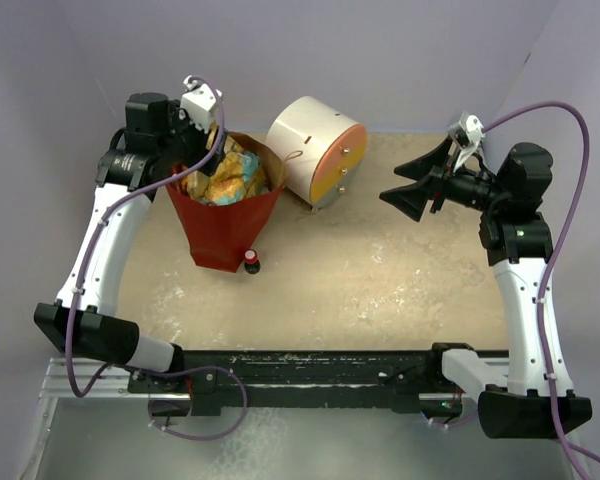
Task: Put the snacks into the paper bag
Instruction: Place the snack in the paper bag.
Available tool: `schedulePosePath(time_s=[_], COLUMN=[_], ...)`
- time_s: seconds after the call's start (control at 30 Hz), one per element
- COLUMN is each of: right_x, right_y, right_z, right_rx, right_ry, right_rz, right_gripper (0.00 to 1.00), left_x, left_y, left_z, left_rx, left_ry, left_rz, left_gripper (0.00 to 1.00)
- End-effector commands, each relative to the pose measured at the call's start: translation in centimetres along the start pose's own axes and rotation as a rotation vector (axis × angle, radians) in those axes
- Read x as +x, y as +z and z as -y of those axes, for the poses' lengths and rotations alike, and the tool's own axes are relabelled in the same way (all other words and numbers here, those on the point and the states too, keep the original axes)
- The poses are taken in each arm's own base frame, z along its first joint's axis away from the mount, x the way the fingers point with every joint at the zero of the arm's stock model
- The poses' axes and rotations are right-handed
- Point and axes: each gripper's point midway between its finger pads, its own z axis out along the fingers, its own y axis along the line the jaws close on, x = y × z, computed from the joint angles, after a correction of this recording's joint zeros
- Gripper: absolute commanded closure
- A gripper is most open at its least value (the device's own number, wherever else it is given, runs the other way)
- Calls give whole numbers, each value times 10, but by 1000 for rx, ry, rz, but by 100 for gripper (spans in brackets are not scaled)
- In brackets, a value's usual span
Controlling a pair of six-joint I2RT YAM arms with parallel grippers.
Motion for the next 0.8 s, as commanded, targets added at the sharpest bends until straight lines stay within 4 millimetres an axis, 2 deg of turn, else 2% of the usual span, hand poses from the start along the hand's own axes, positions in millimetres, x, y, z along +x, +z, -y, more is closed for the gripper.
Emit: schedulePosePath(time_s=[0.0,0.13,0.27,0.33,0.47,0.57,0.77], right_x=[-8,-7,-7,-6,-6,-4,-3], right_y=[-1,-1,-2,-2,-3,-4,-3], right_z=[-2,-1,-3,-3,-5,-4,-3], right_rx=[-5,-4,-4,-1,1,6,5], right_ry=[-48,-44,-47,-49,-51,-55,-54], right_rz=[24,23,25,25,25,25,23], right_gripper=[24,24,24,24,24,24,24], left_x=[-9,20,52,65,96,118,138], left_y=[-4,13,33,42,54,59,62], left_z=[10,13,2,-5,-9,-2,6], left_rx=[56,79,45,24,44,90,152], left_ry=[-12,-27,-49,-51,-100,-159,-250], left_rz=[56,-44,-148,-172,-242,-279,-293], left_gripper=[27,33,43,45,46,47,42])
